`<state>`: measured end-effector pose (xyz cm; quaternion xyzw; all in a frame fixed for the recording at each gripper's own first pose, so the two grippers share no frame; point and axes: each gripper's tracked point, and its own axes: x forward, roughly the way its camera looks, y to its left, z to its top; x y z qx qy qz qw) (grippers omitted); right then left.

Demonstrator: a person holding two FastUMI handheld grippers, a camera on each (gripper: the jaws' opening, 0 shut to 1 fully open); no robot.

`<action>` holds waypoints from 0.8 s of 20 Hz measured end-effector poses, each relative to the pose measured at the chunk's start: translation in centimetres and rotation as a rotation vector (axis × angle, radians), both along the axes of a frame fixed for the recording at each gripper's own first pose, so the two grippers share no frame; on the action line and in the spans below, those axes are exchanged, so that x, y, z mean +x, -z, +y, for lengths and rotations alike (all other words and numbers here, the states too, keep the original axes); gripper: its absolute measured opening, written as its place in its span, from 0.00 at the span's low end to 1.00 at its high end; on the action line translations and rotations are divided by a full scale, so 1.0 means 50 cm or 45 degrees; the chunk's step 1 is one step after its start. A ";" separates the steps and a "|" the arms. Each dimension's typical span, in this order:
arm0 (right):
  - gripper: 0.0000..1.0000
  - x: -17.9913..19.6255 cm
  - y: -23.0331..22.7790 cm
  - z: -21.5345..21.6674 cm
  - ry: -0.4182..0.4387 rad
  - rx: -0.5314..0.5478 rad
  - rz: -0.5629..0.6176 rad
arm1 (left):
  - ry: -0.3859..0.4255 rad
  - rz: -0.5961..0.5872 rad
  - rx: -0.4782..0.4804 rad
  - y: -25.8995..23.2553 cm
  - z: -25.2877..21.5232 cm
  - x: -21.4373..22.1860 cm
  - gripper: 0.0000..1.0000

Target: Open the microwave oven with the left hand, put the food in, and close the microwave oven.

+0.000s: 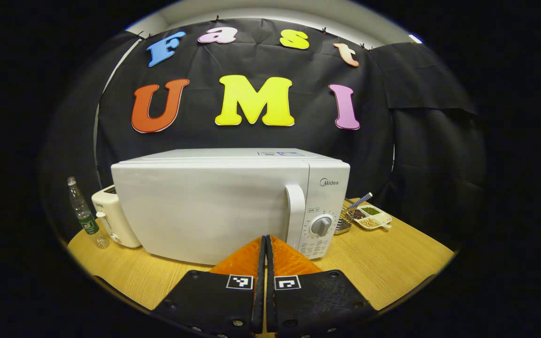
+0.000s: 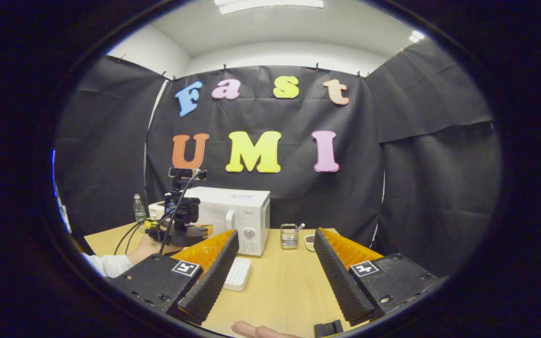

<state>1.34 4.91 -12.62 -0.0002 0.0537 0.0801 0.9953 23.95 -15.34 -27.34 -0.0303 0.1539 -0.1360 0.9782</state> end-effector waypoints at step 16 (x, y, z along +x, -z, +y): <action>1.00 -0.023 -0.083 0.026 0.032 0.055 -0.028 | -0.192 -0.166 -0.023 -0.312 0.161 -0.349 0.95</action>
